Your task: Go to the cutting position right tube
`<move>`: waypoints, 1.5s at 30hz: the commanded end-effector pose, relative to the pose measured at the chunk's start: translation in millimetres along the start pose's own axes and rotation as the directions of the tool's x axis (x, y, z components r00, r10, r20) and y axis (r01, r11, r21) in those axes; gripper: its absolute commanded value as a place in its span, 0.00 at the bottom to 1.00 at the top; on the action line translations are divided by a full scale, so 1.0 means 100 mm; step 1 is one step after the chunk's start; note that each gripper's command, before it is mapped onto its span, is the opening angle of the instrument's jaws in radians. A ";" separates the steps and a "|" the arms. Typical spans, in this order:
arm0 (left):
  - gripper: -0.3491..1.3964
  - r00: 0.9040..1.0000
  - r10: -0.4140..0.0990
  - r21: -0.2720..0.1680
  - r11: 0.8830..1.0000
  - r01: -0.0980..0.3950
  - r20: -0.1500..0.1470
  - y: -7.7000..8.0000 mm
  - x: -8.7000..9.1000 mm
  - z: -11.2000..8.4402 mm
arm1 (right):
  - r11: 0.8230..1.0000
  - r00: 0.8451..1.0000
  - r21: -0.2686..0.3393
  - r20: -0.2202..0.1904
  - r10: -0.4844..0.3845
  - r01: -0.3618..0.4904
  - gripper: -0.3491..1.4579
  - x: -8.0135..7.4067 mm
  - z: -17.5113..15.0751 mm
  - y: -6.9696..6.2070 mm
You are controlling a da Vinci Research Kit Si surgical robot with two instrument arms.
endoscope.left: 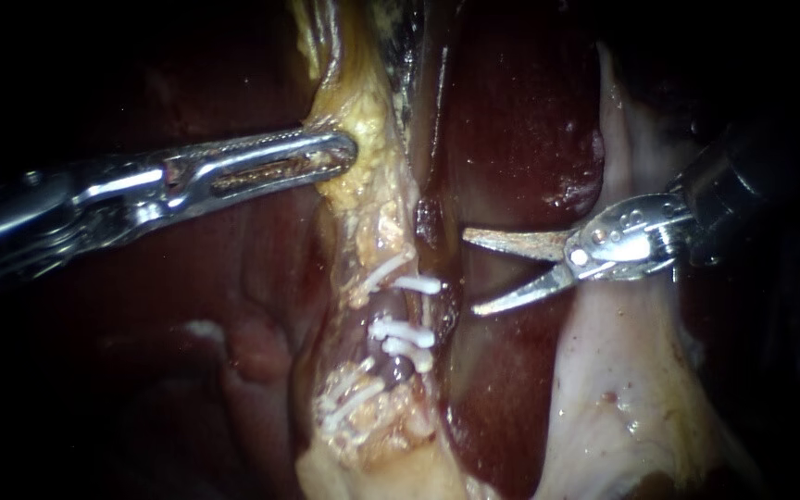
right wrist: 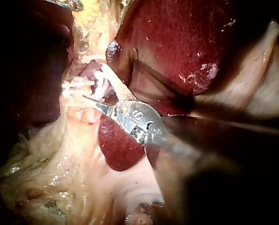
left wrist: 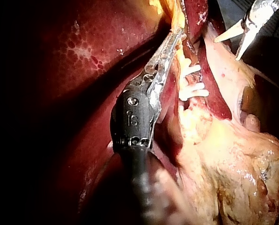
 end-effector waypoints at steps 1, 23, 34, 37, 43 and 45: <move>0.00 1.000 0.000 0.001 1.000 0.000 0.001 -0.001 -0.001 -0.001 | 1.000 1.000 0.004 -0.001 0.000 0.000 0.99 0.000 0.001 0.000; 0.00 0.998 -0.012 -0.019 1.000 0.013 0.063 -0.024 -0.072 -0.122 | 0.849 0.870 0.222 0.243 0.428 -0.480 0.92 -0.064 0.081 -0.047; 0.00 0.998 -0.012 -0.022 1.000 0.014 0.066 -0.029 -0.072 -0.127 | 0.810 0.829 0.203 0.258 0.497 -0.549 0.92 -0.064 0.101 -0.032; 0.00 0.998 -0.012 -0.022 1.000 0.014 0.066 -0.030 -0.072 -0.127 | 0.810 0.827 0.200 0.260 0.498 -0.551 0.92 -0.064 0.107 -0.027; 0.00 0.998 -0.012 -0.023 1.000 0.013 0.067 -0.030 -0.072 -0.127 | 0.806 0.827 0.211 0.255 0.501 -0.554 0.92 -0.061 0.122 -0.018; 0.00 0.998 -0.012 -0.023 1.000 0.013 0.067 -0.030 -0.071 -0.127 | 0.804 0.829 0.221 0.250 0.500 -0.552 0.92 -0.060 0.127 -0.017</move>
